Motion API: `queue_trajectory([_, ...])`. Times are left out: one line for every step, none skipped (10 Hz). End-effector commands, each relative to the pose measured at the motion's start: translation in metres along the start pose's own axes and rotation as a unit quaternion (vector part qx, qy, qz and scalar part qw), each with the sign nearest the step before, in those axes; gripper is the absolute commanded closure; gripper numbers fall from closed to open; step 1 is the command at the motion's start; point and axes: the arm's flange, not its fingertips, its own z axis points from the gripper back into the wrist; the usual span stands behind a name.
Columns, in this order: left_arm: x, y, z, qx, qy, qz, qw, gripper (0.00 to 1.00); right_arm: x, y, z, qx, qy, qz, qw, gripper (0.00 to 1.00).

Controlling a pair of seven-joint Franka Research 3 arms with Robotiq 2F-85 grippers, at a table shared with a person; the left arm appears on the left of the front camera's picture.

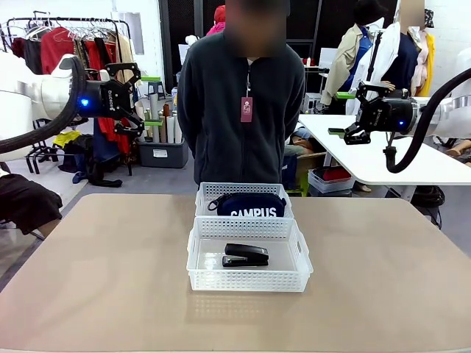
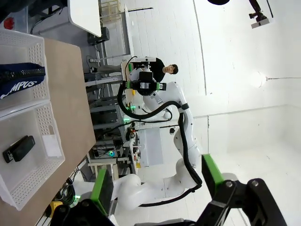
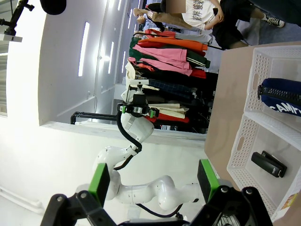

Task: Distribute items into two baskets.
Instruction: Place the picked Stapler into the Organizing basket as instructed by the person.

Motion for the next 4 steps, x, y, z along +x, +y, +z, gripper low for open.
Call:
queue_trajectory([-0.0006, -0.002, 0.0, 0.0, 0.0, -0.002, 1.0, 0.0, -0.0008, 0.0025, 0.0004, 0.005, 0.001, 0.0, 1.0, 0.0])
queue_trajectory([-0.0006, -0.002, 0.0, 0.0, 0.0, -0.002, 1.0, 0.0, -0.0008, 0.0025, 0.0004, 0.005, 0.001, 0.0, 1.0, 0.0])
queue_trajectory([-0.0006, -0.002, 0.0, 0.0, 0.0, -0.002, 1.0, 0.0, -0.0008, 0.0025, 0.0004, 0.005, 0.001, 0.0, 1.0, 0.0])
queue_trajectory([-0.0006, -0.002, 0.0, 0.0, 0.0, -0.002, 1.0, 0.0, -0.0008, 0.0025, 0.0004, 0.005, 0.001, 0.0, 1.0, 0.0])
